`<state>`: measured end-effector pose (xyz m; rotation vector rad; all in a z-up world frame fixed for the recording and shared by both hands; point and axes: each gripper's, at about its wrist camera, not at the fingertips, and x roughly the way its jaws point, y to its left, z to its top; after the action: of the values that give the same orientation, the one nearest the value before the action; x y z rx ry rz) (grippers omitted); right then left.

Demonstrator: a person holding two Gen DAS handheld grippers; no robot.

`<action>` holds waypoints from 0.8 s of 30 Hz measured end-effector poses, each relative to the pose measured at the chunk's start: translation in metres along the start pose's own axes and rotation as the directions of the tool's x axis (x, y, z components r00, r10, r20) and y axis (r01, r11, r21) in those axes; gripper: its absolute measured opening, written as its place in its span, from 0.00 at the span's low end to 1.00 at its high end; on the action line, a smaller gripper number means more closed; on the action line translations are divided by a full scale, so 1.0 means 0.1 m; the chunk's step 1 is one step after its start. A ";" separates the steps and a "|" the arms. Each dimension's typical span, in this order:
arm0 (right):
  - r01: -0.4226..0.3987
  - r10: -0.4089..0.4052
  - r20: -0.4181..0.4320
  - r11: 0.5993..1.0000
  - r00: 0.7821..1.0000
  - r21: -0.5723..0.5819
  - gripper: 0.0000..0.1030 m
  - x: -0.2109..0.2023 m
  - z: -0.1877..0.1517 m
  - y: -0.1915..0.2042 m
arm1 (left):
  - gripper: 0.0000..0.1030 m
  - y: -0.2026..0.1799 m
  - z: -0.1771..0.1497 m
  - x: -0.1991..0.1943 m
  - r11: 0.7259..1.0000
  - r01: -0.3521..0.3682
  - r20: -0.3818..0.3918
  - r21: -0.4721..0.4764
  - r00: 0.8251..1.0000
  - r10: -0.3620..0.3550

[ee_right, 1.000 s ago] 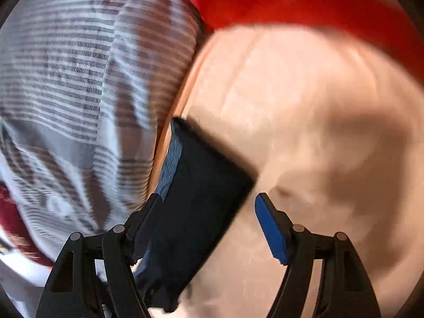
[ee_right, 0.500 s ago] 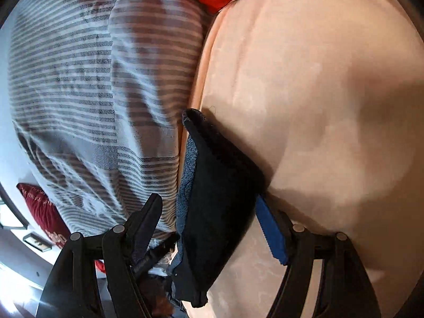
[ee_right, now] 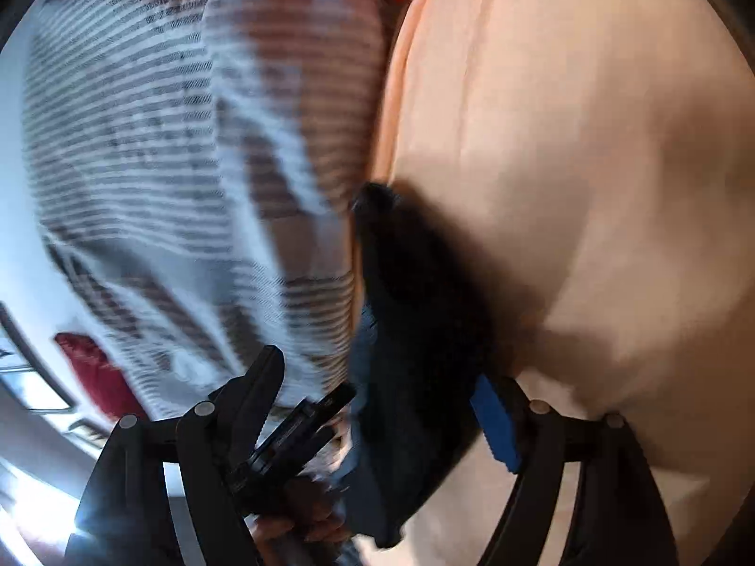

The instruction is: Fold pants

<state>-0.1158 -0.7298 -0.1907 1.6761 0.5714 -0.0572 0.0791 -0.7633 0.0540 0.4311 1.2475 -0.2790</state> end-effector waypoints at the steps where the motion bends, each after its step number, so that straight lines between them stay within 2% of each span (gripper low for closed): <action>1: 0.009 -0.009 -0.003 1.000 1.000 -0.010 0.77 0.01 0.00 -0.01 | 1.00 -0.03 -0.05 -0.04 1.000 -0.004 -0.002 -0.002 1.000 0.004; 5: -0.023 0.023 -0.008 1.000 1.000 0.002 0.77 0.12 0.09 0.00 | 1.00 -0.10 0.05 0.08 0.998 -0.043 -0.005 -0.040 0.999 0.042; 6: -0.022 0.022 -0.015 1.000 1.000 -0.003 0.76 0.17 0.12 0.01 | 1.00 -0.08 0.03 0.10 0.997 -0.060 -0.004 -0.046 0.998 0.060; 8: -0.012 0.012 -0.033 1.000 0.999 0.002 0.66 0.25 0.14 0.03 | 1.00 -0.12 -0.05 0.16 0.994 -0.098 -0.015 -0.045 0.995 0.097; 9: -0.002 0.003 -0.048 1.000 0.999 0.017 0.47 0.30 0.15 0.01 | 1.00 -0.17 -0.08 0.21 0.994 -0.105 -0.021 -0.039 0.994 0.104; 10: 0.002 0.003 -0.078 0.998 0.997 0.060 0.22 0.36 0.15 -0.05 | 1.00 -0.21 -0.10 0.21 0.993 -0.110 0.004 -0.041 0.994 0.110; 11: -0.009 0.017 -0.088 0.996 0.996 0.087 0.16 0.38 0.13 -0.09 | 1.00 -0.29 -0.10 0.18 0.992 -0.120 0.020 -0.030 0.993 0.120; 13: -0.066 0.076 -0.081 0.991 0.994 0.120 0.16 0.36 0.09 -0.12 | 1.00 -0.38 -0.19 0.06 0.988 -0.152 0.042 0.028 0.988 0.150; 15: -0.106 0.116 -0.085 0.987 0.990 0.118 0.16 0.35 0.04 -0.07 | 1.00 -0.42 -0.18 -0.04 0.988 -0.148 0.038 0.050 0.989 0.146; 17: -0.139 0.150 -0.093 0.984 0.984 0.113 0.16 0.35 -0.01 0.03 | 1.00 -0.33 -0.19 -0.18 0.994 -0.110 0.052 0.016 0.993 0.109; 20: -0.164 0.174 -0.111 0.982 0.978 0.095 0.16 0.37 -0.07 0.18 | 1.00 -0.20 -0.29 -0.41 0.993 -0.116 0.097 -0.015 0.988 0.117; 22: -0.170 0.180 -0.121 0.982 0.976 0.082 0.16 0.37 -0.11 0.24 | 1.00 -0.05 -0.39 -0.38 0.995 -0.100 0.083 -0.026 0.991 0.102; 24: -0.172 0.180 -0.128 0.983 0.975 0.070 0.16 0.37 -0.16 0.30 | 1.00 -0.11 -0.42 -0.26 0.995 -0.098 0.046 -0.013 0.994 0.099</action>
<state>-0.0756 -0.7049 -0.1728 1.7909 0.5232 0.1699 0.0306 -0.7543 0.0667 0.4734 1.1778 -0.1973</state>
